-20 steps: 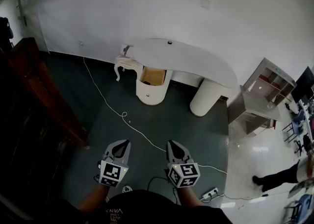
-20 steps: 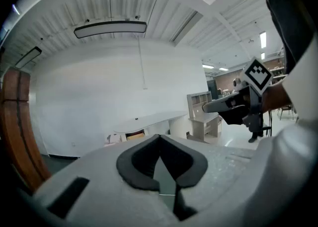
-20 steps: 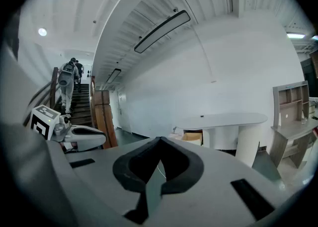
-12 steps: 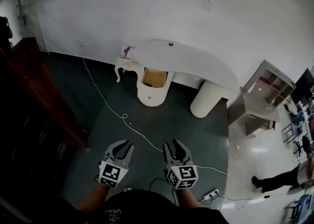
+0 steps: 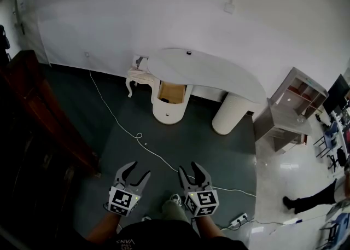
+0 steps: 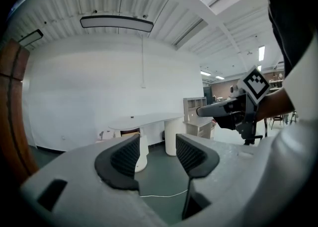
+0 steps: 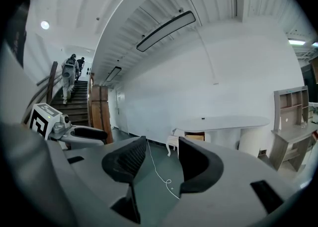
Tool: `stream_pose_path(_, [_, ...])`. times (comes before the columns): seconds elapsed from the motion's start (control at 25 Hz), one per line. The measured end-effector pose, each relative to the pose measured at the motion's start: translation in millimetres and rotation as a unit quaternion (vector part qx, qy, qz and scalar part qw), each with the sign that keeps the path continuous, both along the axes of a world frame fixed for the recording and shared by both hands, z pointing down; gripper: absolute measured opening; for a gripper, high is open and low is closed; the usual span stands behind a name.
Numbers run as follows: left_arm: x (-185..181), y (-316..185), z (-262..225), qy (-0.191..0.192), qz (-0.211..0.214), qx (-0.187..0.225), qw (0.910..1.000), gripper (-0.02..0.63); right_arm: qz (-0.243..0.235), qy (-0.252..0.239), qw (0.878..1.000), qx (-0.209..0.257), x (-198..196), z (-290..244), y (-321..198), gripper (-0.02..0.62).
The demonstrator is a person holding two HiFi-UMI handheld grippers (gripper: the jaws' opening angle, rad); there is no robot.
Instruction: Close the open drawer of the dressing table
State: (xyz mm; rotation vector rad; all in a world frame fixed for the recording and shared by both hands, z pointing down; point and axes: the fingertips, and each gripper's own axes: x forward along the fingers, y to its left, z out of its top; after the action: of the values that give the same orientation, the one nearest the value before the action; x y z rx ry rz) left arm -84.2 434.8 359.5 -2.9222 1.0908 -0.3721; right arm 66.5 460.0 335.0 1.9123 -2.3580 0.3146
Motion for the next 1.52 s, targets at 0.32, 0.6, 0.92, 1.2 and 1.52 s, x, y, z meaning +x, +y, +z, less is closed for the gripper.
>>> stream_pose_path(0.32, [22.9, -47.9, 13.2, -0.008, -0.029, -0.008, 0.9995, 0.224, -0.012, -0.004, 1.000, -0.012, 34.8, 18.3, -57.3, 0.204])
stream_pose_path(0.6, [78.2, -106.2, 7.4, -0.005, -0.051, -0.005, 0.9987, 0.230, -0.029, -0.011, 0.999, -0.022, 88.6, 23.6, -110.5, 0.204])
stream_pose_path(0.92, [130.1, -153.9, 17.4, 0.004, -0.082, -0.010, 0.9966, 0.233, -0.056, -0.012, 0.998, -0.025, 138.6, 29.7, -158.8, 0.204])
stream_pose_path(1.2, [140.7, -178.9, 33.1, -0.002, -0.113, -0.027, 0.9932, 0.233, -0.070, -0.012, 0.997, -0.042, 162.8, 43.0, -186.6, 0.204])
stream_pose_path(1.52, [138.3, -224.2, 48.5, -0.004, -0.126, -0.046, 0.9910, 0.241, -0.075, -0.011, 0.995, -0.057, 165.3, 56.9, -229.9, 0.204])
